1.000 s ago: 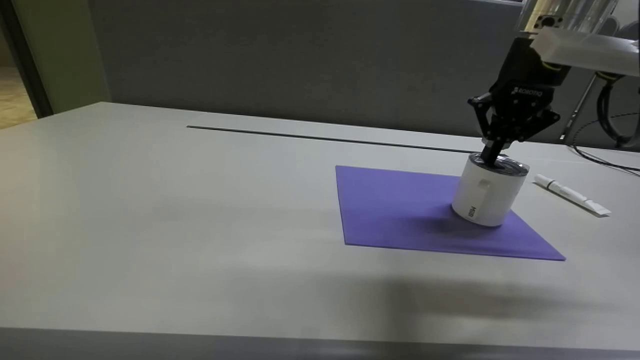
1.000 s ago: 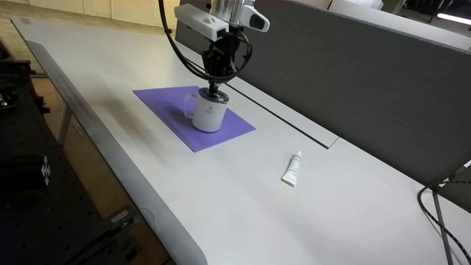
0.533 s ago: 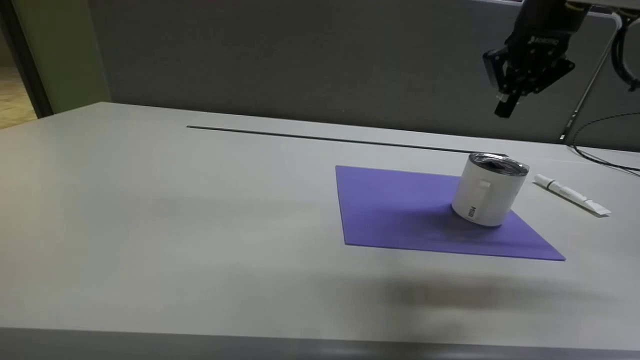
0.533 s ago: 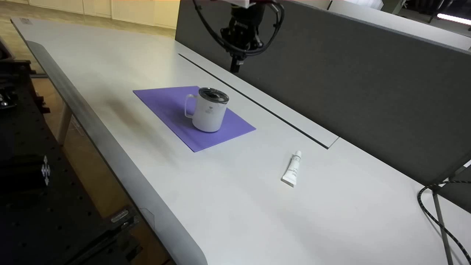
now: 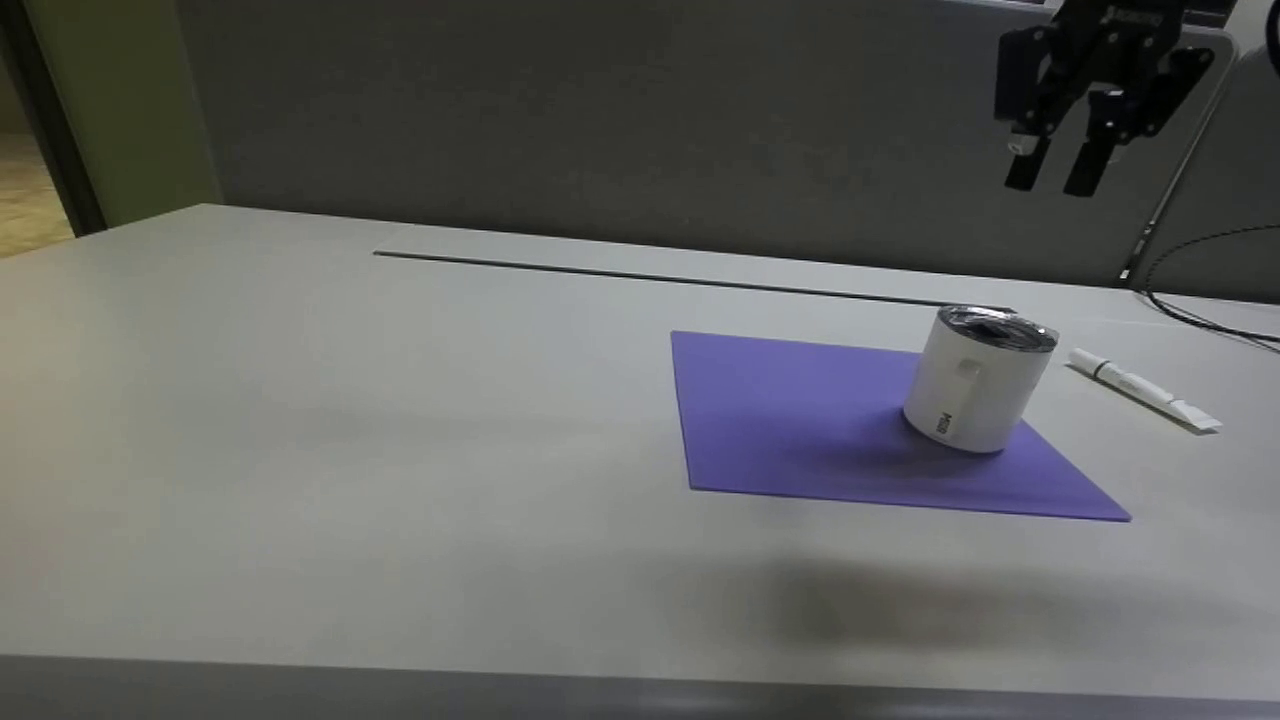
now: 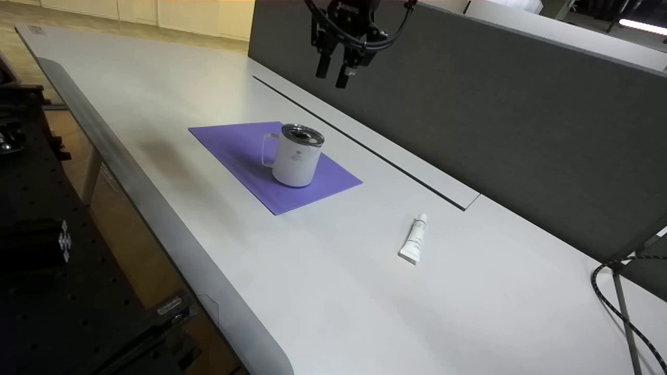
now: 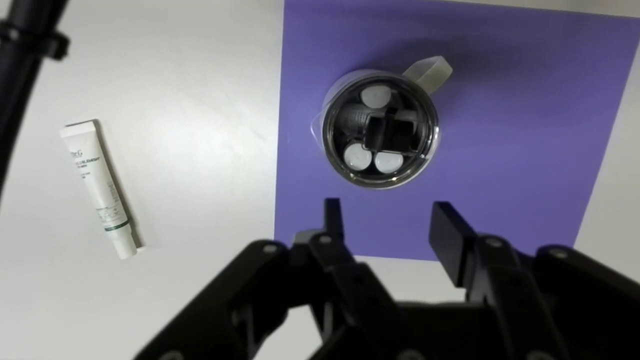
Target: Open the black slider on the top of the cup
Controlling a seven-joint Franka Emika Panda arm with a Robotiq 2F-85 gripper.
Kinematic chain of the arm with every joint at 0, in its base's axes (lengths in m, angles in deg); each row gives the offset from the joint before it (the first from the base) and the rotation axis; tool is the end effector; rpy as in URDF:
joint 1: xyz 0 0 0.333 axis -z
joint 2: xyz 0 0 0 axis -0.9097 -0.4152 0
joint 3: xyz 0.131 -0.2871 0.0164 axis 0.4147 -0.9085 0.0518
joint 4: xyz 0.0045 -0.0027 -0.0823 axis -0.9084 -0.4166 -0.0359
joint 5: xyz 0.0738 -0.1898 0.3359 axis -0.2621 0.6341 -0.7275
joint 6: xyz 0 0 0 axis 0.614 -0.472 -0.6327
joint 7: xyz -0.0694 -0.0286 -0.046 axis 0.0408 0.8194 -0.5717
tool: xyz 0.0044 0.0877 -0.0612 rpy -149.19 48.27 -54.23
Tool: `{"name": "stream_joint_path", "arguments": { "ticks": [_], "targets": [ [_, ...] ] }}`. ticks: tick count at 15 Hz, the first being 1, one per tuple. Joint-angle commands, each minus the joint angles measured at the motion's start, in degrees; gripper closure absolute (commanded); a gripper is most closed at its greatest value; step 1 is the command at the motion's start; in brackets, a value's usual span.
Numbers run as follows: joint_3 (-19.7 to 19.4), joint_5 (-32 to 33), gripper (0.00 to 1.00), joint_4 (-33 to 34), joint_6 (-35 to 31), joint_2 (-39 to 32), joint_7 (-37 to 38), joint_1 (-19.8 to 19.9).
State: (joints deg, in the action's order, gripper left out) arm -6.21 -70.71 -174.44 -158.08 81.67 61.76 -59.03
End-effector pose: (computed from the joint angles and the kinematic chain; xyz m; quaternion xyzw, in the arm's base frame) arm 0.5160 -0.0963 0.3132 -0.9998 -0.0203 0.0028 0.0003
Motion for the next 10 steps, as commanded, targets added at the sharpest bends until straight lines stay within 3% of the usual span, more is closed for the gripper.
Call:
{"name": "stream_joint_path", "arguments": {
  "ticks": [1, 4, 10],
  "targets": [
    [-0.5, 2.0, 0.19, 1.4, 2.7, 0.5, 0.0, -0.1],
    [-0.5, 2.9, 0.02, 1.4, 2.7, 0.5, -0.2, -0.2],
    [-0.3, 2.6, 0.0, 0.5, 1.3, 0.0, -0.5, -0.2]
  ]
}}
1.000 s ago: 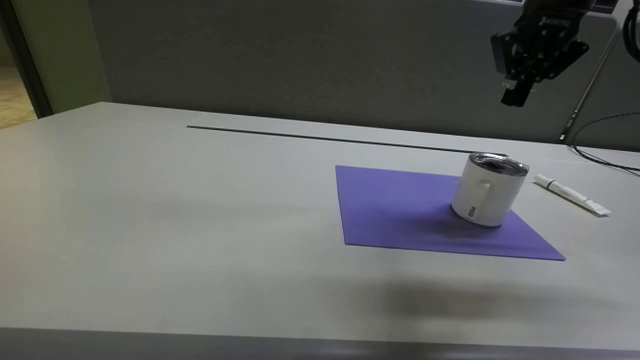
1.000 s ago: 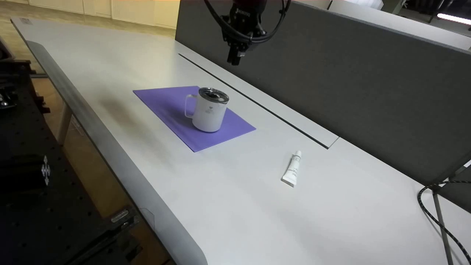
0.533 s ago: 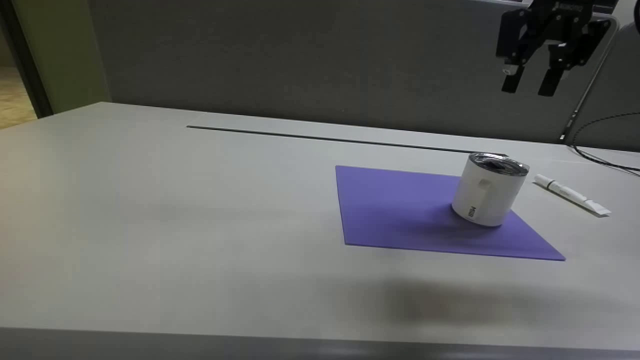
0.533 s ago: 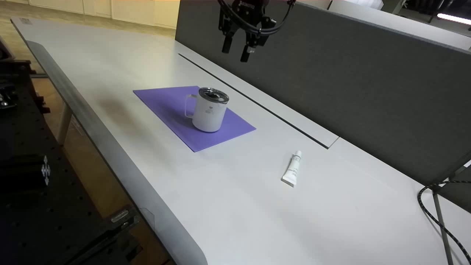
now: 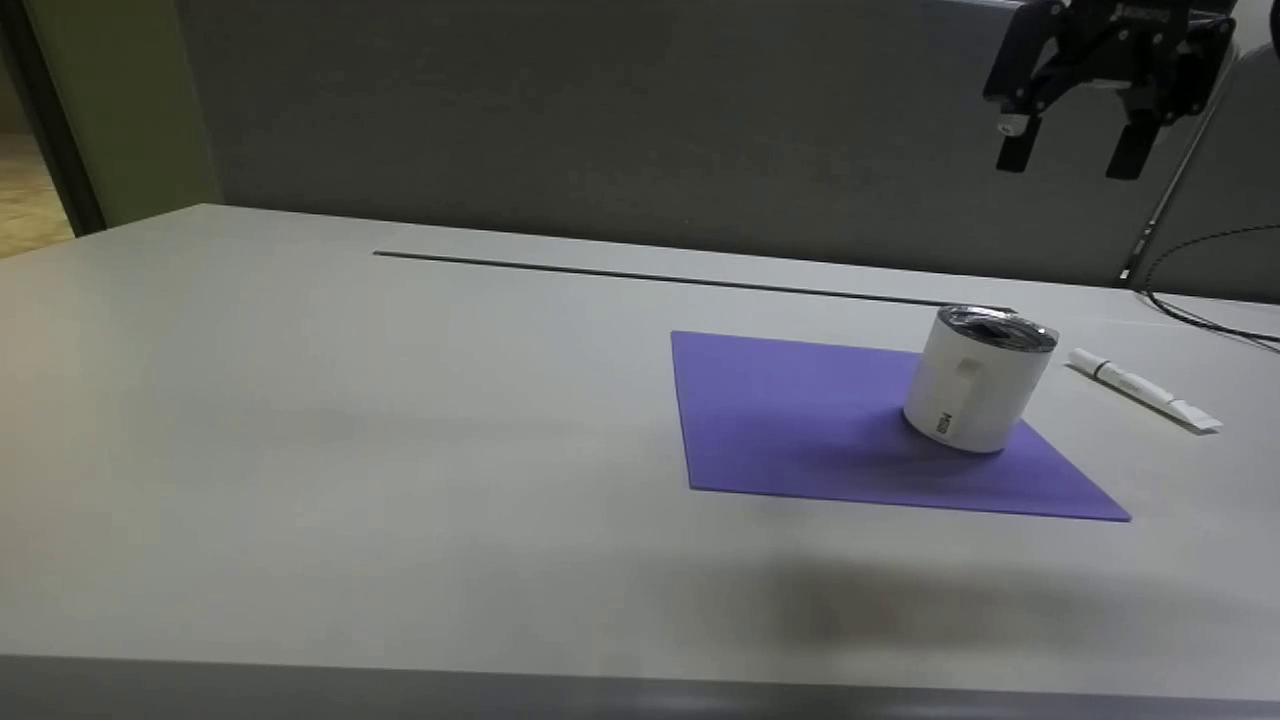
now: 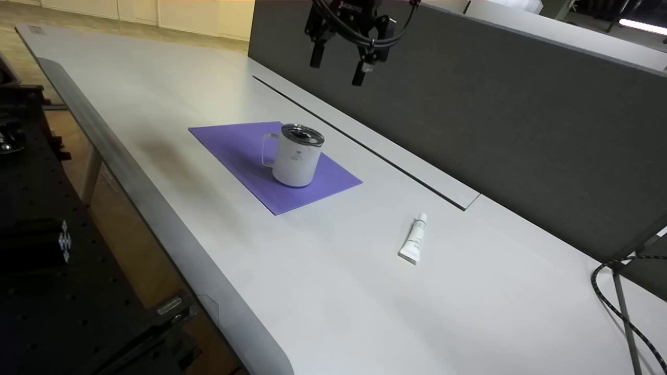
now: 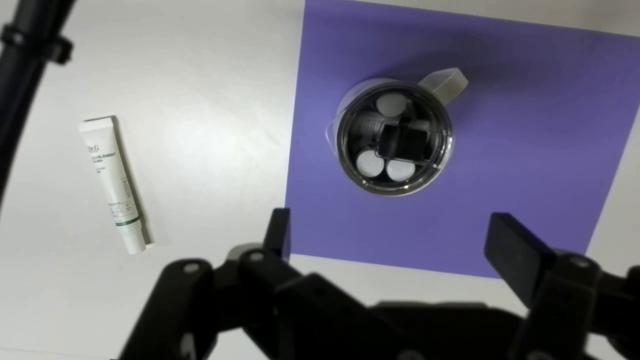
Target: Open the black slider on the top of the cup
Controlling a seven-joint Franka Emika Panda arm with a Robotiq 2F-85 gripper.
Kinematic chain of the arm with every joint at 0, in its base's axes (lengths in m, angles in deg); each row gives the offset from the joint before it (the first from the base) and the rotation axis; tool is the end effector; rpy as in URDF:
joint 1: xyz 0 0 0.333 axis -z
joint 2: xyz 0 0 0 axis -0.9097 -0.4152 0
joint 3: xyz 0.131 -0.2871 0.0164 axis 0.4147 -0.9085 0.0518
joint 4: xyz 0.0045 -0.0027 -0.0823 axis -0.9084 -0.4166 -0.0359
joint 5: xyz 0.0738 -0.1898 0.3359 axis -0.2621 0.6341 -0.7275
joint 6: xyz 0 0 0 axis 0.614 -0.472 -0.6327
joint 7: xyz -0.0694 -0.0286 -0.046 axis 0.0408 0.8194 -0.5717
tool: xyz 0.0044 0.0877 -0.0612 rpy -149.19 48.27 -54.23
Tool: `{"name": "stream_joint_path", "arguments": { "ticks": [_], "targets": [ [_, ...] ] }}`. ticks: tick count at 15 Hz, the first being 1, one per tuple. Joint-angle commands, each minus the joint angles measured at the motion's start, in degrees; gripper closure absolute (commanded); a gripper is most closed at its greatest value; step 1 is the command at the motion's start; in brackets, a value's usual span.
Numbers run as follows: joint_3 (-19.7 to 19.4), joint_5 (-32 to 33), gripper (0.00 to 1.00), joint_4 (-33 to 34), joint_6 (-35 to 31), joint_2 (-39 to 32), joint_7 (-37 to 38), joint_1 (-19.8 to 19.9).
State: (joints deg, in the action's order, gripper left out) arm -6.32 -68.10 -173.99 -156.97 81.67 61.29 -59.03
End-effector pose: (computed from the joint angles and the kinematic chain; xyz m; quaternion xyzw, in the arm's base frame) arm 0.5162 -0.0980 0.3148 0.9990 0.0396 -0.0119 0.0142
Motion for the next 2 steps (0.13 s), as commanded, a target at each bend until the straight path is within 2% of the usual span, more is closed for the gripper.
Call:
{"name": "stream_joint_path", "arguments": {
  "ticks": [1, 2],
  "targets": [
    [-0.2, 0.0, 0.0, 0.1, 0.5, 0.0, 0.0, -0.2],
    [-0.2, 0.0, 0.0, 0.1, 0.6, 0.0, 0.0, -0.2]
  ]
}}
